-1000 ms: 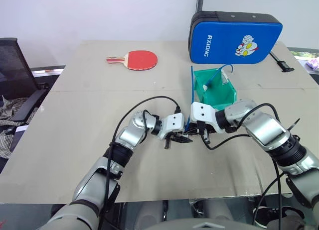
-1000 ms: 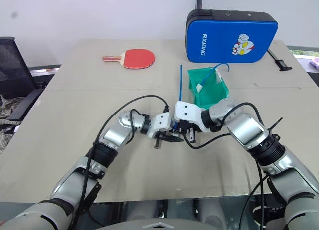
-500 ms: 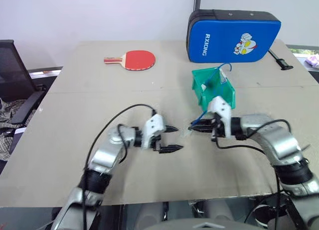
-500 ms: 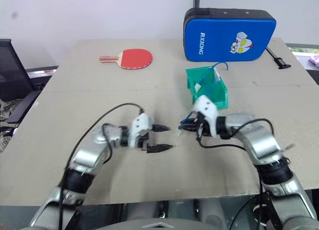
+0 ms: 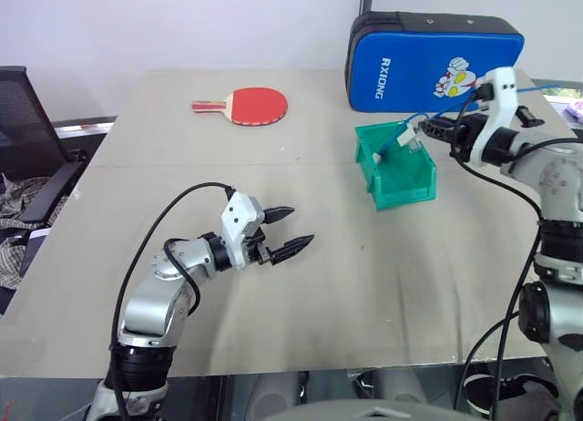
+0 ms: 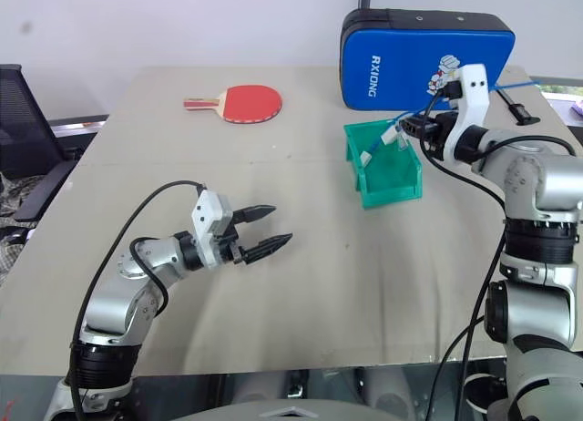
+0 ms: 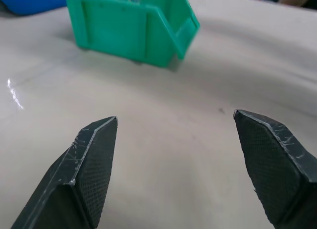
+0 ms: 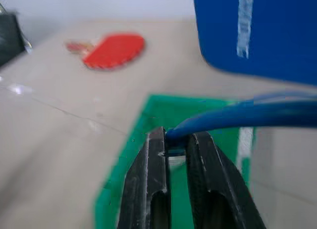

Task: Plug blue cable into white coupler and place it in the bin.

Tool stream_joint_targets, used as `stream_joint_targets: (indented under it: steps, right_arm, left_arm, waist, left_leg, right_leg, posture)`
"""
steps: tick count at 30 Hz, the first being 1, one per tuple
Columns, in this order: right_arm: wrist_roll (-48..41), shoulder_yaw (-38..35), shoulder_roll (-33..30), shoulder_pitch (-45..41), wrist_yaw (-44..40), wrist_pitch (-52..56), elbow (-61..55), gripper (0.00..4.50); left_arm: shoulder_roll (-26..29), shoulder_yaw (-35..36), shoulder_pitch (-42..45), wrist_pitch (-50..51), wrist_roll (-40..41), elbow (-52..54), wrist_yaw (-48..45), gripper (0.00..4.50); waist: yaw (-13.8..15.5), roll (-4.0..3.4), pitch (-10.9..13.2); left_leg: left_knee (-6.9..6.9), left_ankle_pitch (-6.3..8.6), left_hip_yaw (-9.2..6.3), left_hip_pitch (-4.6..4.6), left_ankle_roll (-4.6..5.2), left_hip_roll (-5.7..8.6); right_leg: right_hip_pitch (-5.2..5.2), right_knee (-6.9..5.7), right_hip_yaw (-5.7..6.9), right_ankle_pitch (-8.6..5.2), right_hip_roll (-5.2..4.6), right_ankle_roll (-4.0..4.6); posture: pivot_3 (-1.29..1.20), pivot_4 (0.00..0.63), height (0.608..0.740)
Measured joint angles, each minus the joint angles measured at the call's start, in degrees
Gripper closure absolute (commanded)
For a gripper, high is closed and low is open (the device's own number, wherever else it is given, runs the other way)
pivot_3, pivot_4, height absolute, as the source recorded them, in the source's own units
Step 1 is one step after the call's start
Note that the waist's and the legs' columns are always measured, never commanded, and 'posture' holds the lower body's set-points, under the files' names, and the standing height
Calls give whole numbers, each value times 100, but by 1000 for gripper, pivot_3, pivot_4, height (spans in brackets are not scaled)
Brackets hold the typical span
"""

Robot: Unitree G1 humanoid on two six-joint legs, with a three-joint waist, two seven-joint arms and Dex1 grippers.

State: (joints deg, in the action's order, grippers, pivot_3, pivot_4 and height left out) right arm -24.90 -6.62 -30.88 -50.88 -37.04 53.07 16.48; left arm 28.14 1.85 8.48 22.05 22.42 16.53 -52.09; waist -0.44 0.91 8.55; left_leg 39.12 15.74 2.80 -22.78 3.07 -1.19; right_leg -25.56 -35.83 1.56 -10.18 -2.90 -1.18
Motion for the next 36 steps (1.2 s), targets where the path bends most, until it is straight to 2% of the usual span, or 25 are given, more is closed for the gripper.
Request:
stream_joint_targets:
  steps: [3, 6, 7, 12, 16, 18, 21, 23, 26, 28, 29, 31, 33, 36]
  right_arm:
    - [291, 412, 88, -369, -383, -465, 1115, 1464]
    - [467, 524, 52, -492, -577, -749, 1478, 207]
    - [509, 554, 8, -502, -642, -829, 1501, 31]
    - [412, 507, -627, -145, -1018, -661, 527, 31]
    - [165, 145, -1082, 790, -1211, -591, -655, 31]
    - [13, -240, -1226, 1565, -1256, -787, -1465, 31]
    - [-225, -741, -1245, 2380, -1253, -1051, -2311, 31]
    - [-288, -952, -1250, 2665, -1222, -1141, -2662, 31]
    - [-187, -1454, -1289, 4589, -1560, -1980, -3629, 31]
    - [54, -1491, -1215, 5566, -1686, -2423, -3677, 31]
    - [291, -1609, -1076, 6324, -1736, -2895, -3672, 31]
    - [421, -1690, -1018, 6668, -1754, -3139, -3674, 31]
    - [520, -2187, -845, 7450, -1751, -3665, -3891, 31]
    - [511, -2565, -725, 8008, -1716, -3837, -4153, 31]
  left_arm:
    - [-80, -6, 66, 85, 202, 208, 134, 634]
    - [-78, -3, 61, 144, 284, 325, 239, 634]
    - [-79, 11, 36, 169, 362, 352, 294, 634]
    - [-92, 129, -93, 216, 586, 542, 507, 634]
    - [-111, 225, -216, 232, 701, 604, 640, 634]
    - [-91, 224, -352, 255, 708, 665, 693, 634]
    - [-2, 238, -529, 318, 707, 667, 736, 634]
    - [30, 218, -528, 363, 715, 671, 728, 634]
    - [264, 379, -949, 416, 765, 567, 641, 634]
    - [410, 512, -1233, 418, 763, 446, 573, 634]
    - [526, 597, -1409, 387, 763, 356, 468, 634]
    - [607, 699, -1533, 361, 758, 289, 395, 634]
    - [886, 855, -1799, 201, 758, 263, 91, 634]
    - [1199, 1117, -2040, 166, 761, 59, -185, 634]
  waist:
    - [-26, -2, 11]
    - [-21, -3, 13]
    - [-17, -3, 13]
    - [20, -7, 23]
    - [56, -6, 23]
    - [73, -5, 23]
    - [62, -7, 25]
    - [51, -7, 26]
    - [158, 16, 10]
    - [169, 13, 12]
    - [157, -2, 19]
    - [119, -11, 24]
    - [91, -9, 24]
    - [92, -10, 26]
  left_leg:
    - [-1, 0, -2, -2, 0, -2]
    - [-3, 0, -5, -4, 0, -3]
    - [-3, 0, -5, -5, 0, -3]
    - [-2, 1, -7, -10, 2, -2]
    - [-3, 2, -8, -9, 2, -3]
    - [-3, 2, -9, -7, 2, -3]
    - [-2, 2, -2, 1, 2, -6]
    - [0, 1, -3, 2, 2, -6]
    - [-4, 2, -24, 4, 1, -13]
    - [-4, 2, -19, -1, 0, -12]
    - [-4, 2, -5, -2, 0, -8]
    - [0, 2, 11, 5, 0, -7]
    - [5, 3, 13, 16, -1, -8]
    - [5, 12, 8, 22, -17, -13]
  right_leg:
    - [-1, 0, -2, 13, 4, -21]
    - [-1, 1, -1, 12, 4, -23]
    - [-1, 1, -1, 12, 4, -23]
    - [-2, 9, 1, 10, 0, -27]
    - [-1, 9, 2, 8, 1, -30]
    - [0, 8, 2, 5, 3, -34]
    - [-1, 4, -4, -8, 6, -50]
    - [-1, 3, -4, -18, 7, -31]
    - [12, 2, 15, -25, 12, -36]
    - [4, 2, 12, -27, 10, -37]
    - [-1, 2, 1, -28, 2, -38]
    - [-1, 2, -11, -28, -3, -40]
    - [2, 2, -12, -27, -6, -40]
    - [-1, 2, 3, -27, -23, -39]
  posture:
    - [0, 150, 731]
    - [0, 150, 731]
    - [0, 150, 731]
    - [0, 150, 731]
    - [0, 150, 731]
    - [0, 150, 731]
    - [0, 150, 731]
    - [0, 150, 731]
    - [0, 150, 731]
    - [0, 150, 731]
    - [0, 150, 731]
    - [0, 150, 731]
    - [0, 150, 731]
    - [0, 150, 731]
